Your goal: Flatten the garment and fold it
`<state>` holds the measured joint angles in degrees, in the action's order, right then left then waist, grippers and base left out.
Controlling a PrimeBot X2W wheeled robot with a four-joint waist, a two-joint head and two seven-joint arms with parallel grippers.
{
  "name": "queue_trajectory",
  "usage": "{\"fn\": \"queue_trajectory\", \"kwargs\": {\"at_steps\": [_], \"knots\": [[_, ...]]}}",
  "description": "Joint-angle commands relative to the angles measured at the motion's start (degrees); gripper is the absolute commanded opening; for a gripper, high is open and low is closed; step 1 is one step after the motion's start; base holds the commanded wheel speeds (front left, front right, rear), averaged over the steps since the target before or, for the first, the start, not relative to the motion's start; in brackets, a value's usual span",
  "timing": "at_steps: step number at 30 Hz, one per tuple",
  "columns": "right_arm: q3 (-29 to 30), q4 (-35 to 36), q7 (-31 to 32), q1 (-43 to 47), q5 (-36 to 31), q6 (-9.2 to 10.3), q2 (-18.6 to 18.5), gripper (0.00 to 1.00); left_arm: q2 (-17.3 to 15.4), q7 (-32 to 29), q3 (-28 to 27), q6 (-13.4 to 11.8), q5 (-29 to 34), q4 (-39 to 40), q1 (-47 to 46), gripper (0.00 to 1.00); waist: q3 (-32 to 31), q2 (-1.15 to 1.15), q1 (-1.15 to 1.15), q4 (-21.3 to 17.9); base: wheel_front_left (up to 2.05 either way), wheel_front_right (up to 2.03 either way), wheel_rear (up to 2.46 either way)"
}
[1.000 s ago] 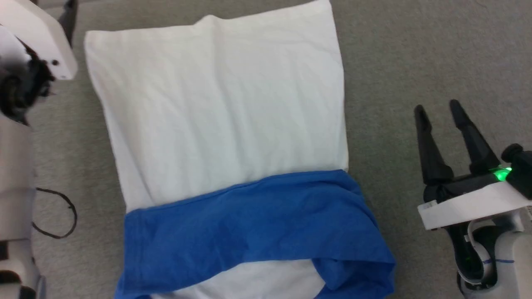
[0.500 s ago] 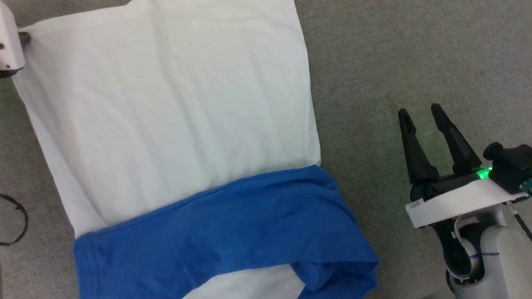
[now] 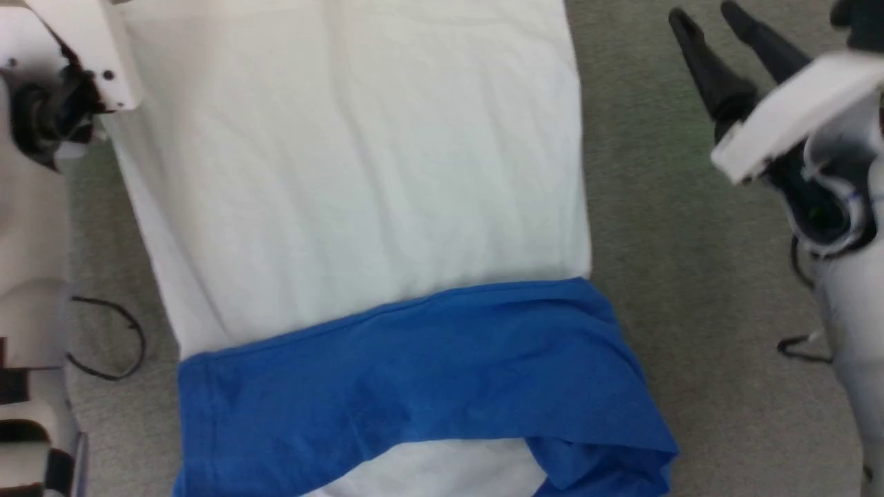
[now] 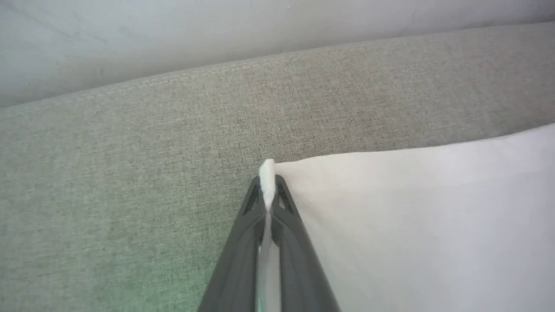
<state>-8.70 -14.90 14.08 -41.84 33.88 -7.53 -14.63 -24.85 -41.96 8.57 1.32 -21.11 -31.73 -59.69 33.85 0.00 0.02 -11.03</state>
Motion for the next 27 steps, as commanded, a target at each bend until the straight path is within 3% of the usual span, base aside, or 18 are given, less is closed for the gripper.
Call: {"fn": "queue_trajectory", "kwargs": {"at_steps": [1, 9, 14, 17, 18, 19, 20, 21, 24, 27], "knots": [[-1.02, -3.00, 1.63, -3.68, 1.26, 0.04, -0.61, 1.00, 1.91, 1.93, 0.57, -0.10, -0.26, -0.10, 2.14, 0.00, 0.33, 0.00, -0.02, 4.76, 0.00, 0.00, 0.00], [-7.40, -18.80, 10.20, -19.43, 4.40, 0.04, -3.00, 1.00, 7.36, 12.13, 1.79, 0.97, -1.00, 2.62, -0.45, 0.00, 2.89, 0.00, -0.02, 12.05, 0.00, 0.00, 0.00], [-10.10, -25.00, 12.89, -24.74, 4.84, 0.04, -3.57, 1.00, 8.95, 15.13, 2.76, 1.79, -1.09, 3.79, -1.57, 0.00, 4.20, 0.00, -0.02, 14.21, 0.00, 0.00, 0.00], [-12.62, -30.77, 18.90, -26.90, 5.11, 0.04, -3.69, 1.00, 9.62, 16.90, 3.28, 2.28, -1.22, 4.12, -1.98, 0.00, 4.84, 0.00, -0.02, 15.16, 0.00, 0.00, 0.00], [-13.43, -32.80, 21.81, -27.38, 5.22, 0.04, -3.73, 0.89, 9.75, 17.29, 3.48, 2.42, -1.23, 4.06, -2.04, 0.00, 4.91, 0.00, -0.02, 15.35, 0.00, 0.00, 0.00], [-14.25, -34.59, 24.78, -27.81, 5.30, 0.04, -3.73, 0.38, 9.85, 17.62, 3.65, 2.58, -1.28, 3.95, -2.07, 0.00, 4.91, 0.00, -0.02, 15.47, 0.00, 0.00, 0.00], [-15.06, -36.12, 27.79, -28.11, 5.43, 0.04, -3.66, 0.16, 9.95, 17.94, 3.78, 2.74, -1.39, 3.82, -2.10, 0.00, 4.87, 0.00, -0.02, 15.55, 0.00, 0.00, 0.00], [-15.81, -37.28, 30.35, -28.42, 5.38, 0.04, -3.64, 0.00, 9.94, 18.18, 3.91, 2.86, -1.42, 3.65, -2.13, 0.00, 4.82, 0.00, -0.02, 15.54, 0.00, 0.00, 0.00], [-17.56, -38.23, 34.19, -29.53, 5.08, 0.04, -3.69, 0.00, 9.51, 18.67, 4.13, 3.14, -1.45, 2.93, -2.31, 0.00, 4.49, 0.00, -0.02, 15.17, 0.00, 0.00, 0.00], [-18.29, -35.48, 29.95, -30.99, 4.26, 0.04, -4.78, 0.00, 8.62, 20.45, 4.06, 3.35, -1.13, 2.42, -2.80, 0.00, 3.47, 0.00, -0.02, 14.60, 0.00, 0.00, 0.00]]}}
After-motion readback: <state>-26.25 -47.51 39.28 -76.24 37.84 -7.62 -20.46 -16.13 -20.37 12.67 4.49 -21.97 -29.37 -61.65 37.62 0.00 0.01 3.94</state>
